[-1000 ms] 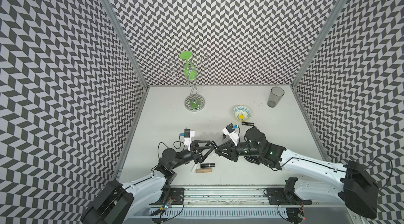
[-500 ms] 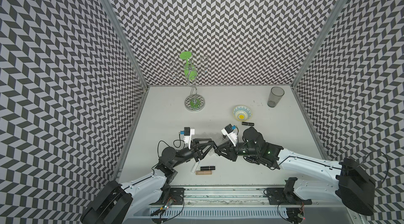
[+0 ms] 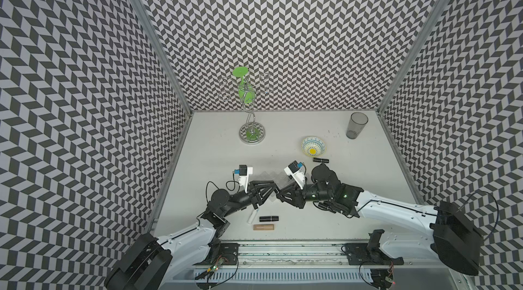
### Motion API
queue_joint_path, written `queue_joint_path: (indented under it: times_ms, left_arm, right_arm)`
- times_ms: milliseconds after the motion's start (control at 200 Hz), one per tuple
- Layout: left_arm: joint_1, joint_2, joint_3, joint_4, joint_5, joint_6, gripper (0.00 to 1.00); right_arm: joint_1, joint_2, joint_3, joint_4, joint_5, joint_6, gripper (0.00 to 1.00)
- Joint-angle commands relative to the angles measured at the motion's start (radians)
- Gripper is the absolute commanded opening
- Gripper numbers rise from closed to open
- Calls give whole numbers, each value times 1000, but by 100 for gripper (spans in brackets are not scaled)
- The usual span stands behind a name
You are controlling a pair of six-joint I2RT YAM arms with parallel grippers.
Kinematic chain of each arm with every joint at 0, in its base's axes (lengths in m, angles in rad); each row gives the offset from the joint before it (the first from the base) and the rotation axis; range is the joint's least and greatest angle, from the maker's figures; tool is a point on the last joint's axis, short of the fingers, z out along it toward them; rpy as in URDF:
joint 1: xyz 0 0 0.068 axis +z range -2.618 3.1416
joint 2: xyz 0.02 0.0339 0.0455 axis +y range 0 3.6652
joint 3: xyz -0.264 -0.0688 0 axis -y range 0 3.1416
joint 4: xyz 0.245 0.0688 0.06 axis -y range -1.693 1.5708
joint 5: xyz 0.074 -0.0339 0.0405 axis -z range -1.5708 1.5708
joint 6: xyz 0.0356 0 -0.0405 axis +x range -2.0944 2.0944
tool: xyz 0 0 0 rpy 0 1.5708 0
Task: Arrange the lipsticks in the organizer
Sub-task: Pick up the lipstick at the center of the board.
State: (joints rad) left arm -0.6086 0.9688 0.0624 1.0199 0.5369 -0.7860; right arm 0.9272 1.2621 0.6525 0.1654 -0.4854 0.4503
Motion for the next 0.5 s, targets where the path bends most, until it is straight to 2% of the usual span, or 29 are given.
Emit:
queue_joint_path:
  times_ms: [0, 195, 265, 351, 496]
  left_arm:
    - [-8, 0, 24, 16, 21, 10, 29]
    - [-8, 17, 31, 20, 33, 12, 27]
    - [-8, 24, 31, 21, 35, 14, 14]
    - [-8, 27, 36, 20, 34, 18, 10]
    - [-8, 23, 37, 13, 34, 22, 6]
  right_arm:
    - [-1, 18, 31, 43, 19, -16, 6]
    - [-1, 29, 31, 47, 21, -16, 7]
    - [-1, 36, 31, 44, 21, -15, 10]
    - [-1, 40, 31, 43, 27, -14, 11]
    - [-1, 38, 28, 45, 41, -8, 23]
